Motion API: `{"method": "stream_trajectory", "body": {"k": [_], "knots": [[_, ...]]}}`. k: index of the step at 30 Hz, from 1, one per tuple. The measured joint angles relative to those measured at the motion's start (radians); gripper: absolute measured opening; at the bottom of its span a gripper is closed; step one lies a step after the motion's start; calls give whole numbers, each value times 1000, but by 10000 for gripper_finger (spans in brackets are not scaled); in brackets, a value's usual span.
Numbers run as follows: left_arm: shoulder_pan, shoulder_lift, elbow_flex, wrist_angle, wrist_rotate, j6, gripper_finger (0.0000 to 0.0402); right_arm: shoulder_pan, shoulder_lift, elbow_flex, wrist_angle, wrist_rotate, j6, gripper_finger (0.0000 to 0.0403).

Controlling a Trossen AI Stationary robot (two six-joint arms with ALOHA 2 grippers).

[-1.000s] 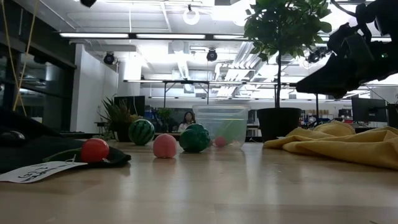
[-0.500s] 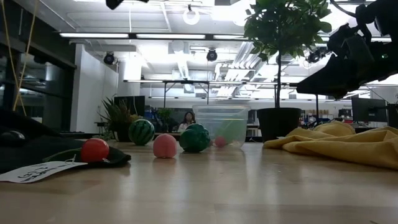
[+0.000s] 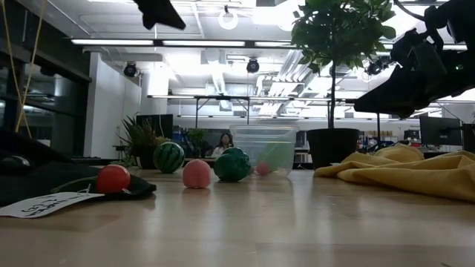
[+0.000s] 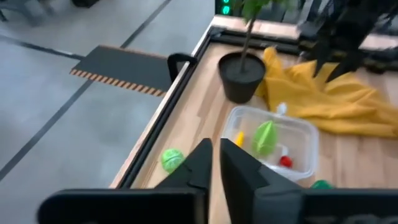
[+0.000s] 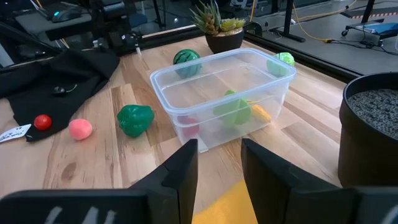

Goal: Pick and placing Produce into tupperware
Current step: Put the cabbage into the transparent bin

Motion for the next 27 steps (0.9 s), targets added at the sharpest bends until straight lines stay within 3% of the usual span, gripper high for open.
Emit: {"method": "stream_trajectory", "body": {"k": [6,10,19,27], "knots": [[40,89,0,1,28,82,122,0,0,0,-4,0,0,114],[45,158,0,10,18,128,155,0,0,0,-4,0,0,114],[45,282,-1,67,-33,221,163,0,0,0,-12,0,0,114],[62,333,-1,89,16,284,163,0,0,0,-17,0,0,114]]}}
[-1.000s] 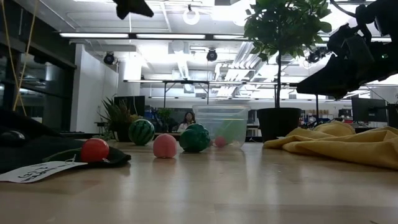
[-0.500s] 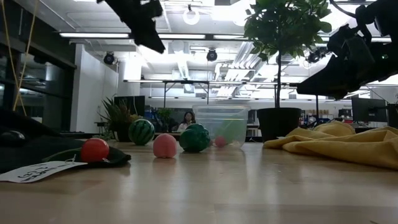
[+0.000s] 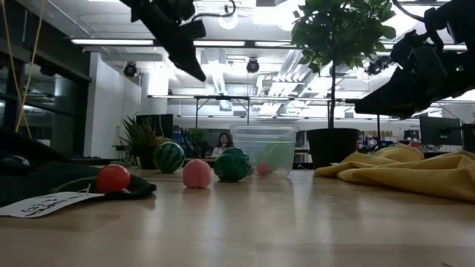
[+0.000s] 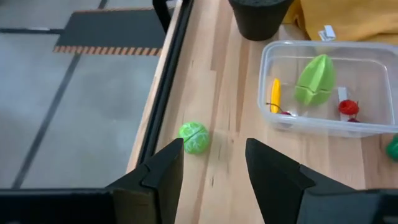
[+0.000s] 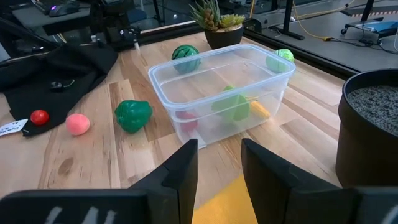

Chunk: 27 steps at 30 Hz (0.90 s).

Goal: Pick and placing Produce into tupperware
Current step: Put the cabbage into the transparent bin

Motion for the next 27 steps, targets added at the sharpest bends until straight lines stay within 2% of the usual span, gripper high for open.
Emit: {"method": "stream_trajectory", "body": {"k": [9,11,21,27], "knots": [[61,54,0,-5,52,-3,163,0,0,0,-2,0,0,114],[62,72,31,-23,52,5,163,0,0,0,-2,0,0,114],[60,296,412,-222,53,49,163,0,0,0,-2,0,0,114],[64,431,545,-324,42,80,163,0,0,0,-4,0,0,114]]}}
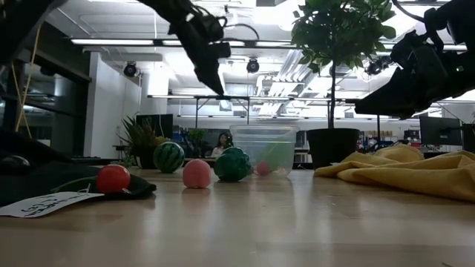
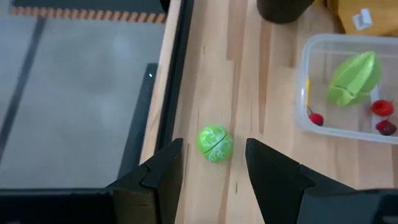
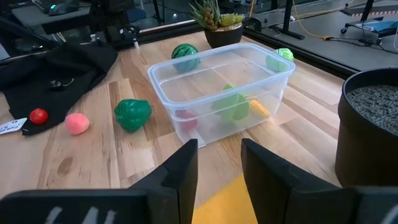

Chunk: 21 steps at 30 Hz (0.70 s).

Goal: Pick and placing Produce into tupperware
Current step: Put the cabbage into the transparent bin

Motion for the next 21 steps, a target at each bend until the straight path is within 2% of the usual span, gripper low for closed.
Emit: {"method": "stream_trajectory", "body": {"k": [8,10,14,21], "knots": [[4,71,5,1,1,18,163,0,0,0,-8,0,0,114],[1,80,5,13,-32,-54,163,0,0,0,-9,0,0,114],[2,109,5,9,-172,-297,163,0,0,0,-10,0,0,114],[1,115,5,-42,-190,-582,163,0,0,0,-12,0,0,114]]}}
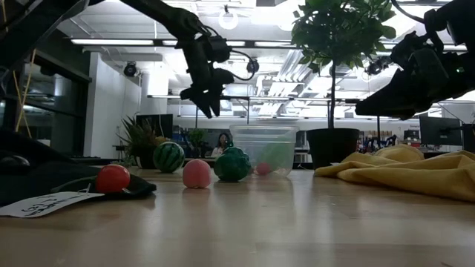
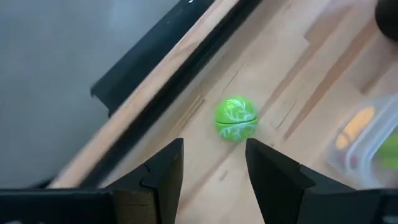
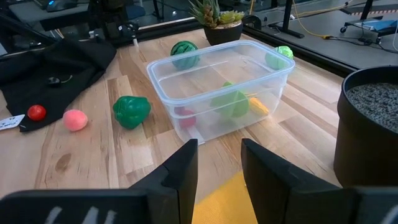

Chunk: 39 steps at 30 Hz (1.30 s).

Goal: Pick and placing Produce into tupperware
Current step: Put the cabbage into the transparent bin

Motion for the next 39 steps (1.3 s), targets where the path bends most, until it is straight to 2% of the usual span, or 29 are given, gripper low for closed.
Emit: {"method": "stream_trajectory", "body": {"k": [6,10,14,27,33,39], "knots": [[2,0,0,-51,19,-247,163,0,0,0,0,0,0,114],[2,0,0,-56,53,-313,163,0,0,0,0,0,0,114],[0,0,0,-56,111,-287,163,0,0,0,0,0,0,114],[-19,0,0,-107,130,477,163,0,0,0,0,0,0,114],[-28,0,0,-106,78,839,163,0,0,0,0,0,0,114],[-55,0,0,-78,28,1101,163,0,0,0,0,0,0,114]]}}
